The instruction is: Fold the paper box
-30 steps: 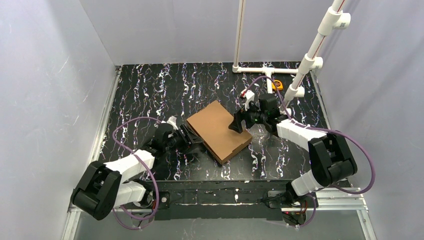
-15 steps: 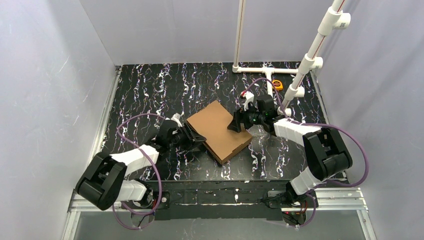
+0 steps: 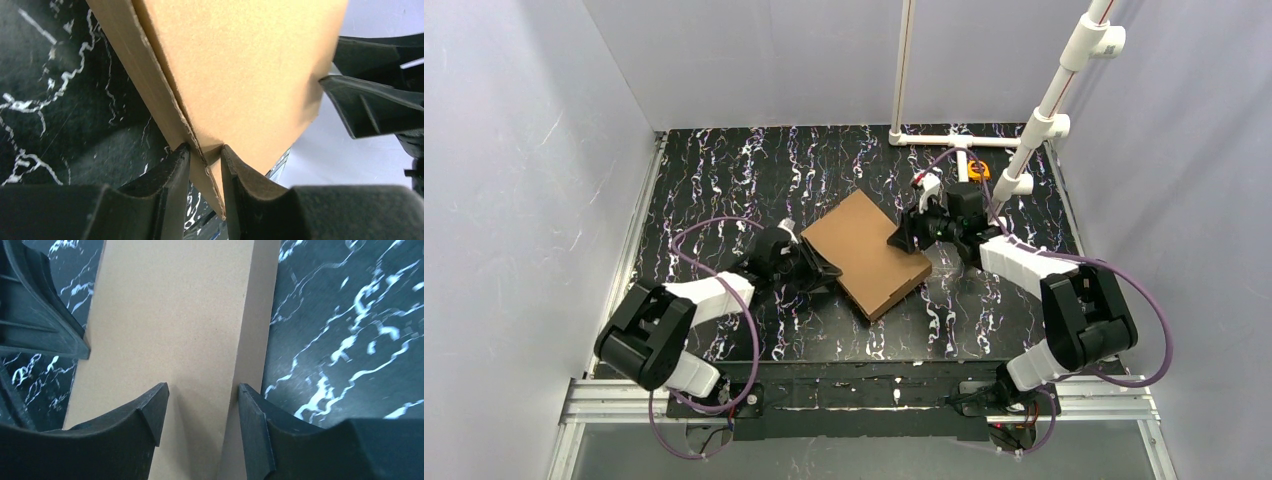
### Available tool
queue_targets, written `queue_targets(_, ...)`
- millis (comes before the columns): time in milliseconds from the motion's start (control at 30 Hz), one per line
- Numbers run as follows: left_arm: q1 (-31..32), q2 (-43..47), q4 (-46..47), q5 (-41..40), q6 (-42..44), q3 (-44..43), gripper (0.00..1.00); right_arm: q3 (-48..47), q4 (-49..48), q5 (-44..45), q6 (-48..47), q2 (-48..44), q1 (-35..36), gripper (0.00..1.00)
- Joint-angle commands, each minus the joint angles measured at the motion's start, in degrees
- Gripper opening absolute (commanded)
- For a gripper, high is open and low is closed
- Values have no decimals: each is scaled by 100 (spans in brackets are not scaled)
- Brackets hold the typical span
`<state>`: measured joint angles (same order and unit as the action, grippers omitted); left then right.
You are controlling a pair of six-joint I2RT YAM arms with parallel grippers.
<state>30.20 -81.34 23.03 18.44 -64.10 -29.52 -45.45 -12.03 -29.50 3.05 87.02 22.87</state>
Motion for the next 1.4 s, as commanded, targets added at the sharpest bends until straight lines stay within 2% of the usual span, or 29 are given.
queue_targets(0,48,-326,319,16,113,-746,26,-473,157,-607,-130,-358,275,60)
queue_targets(233,-117,-1080,319,193,173,-1598,26,-1182,1099,55,-1094,-389,971,60)
queue_targets(333,-393,-1285,308,233,133,-1593,26,-1461,1719,305,-1446,-341,1320,60)
queue_targets(533,-1132,-1397,308,562,207,-1181,26,-1351,2116,760,-2037,-446,2194,60)
queue_targets(633,-1398,-1235,310,715,336,-855,26,-1410,2395,576,-2375,-462,2516,61)
queue_targets(867,-1958,-560,112,1038,508,-116,27,-1827,3301,-447,-3078,-293,2941,63)
queue_targets(1067,-2368,557,-921,862,683,295,29,-2464,4360,-1182,-3869,-254,2995,68)
queue_targets(1200,-2519,1083,-2113,505,967,185,31,-2889,5294,-1079,-4745,-252,2955,75)
queue_targets(1267,-2540,1271,-2794,266,1241,21,31,-2920,5513,-1074,-4968,-299,2829,76)
queue_targets(1367,-2566,1569,-3164,196,1475,-36,31,-2729,5566,-1345,-5097,-482,2453,77)
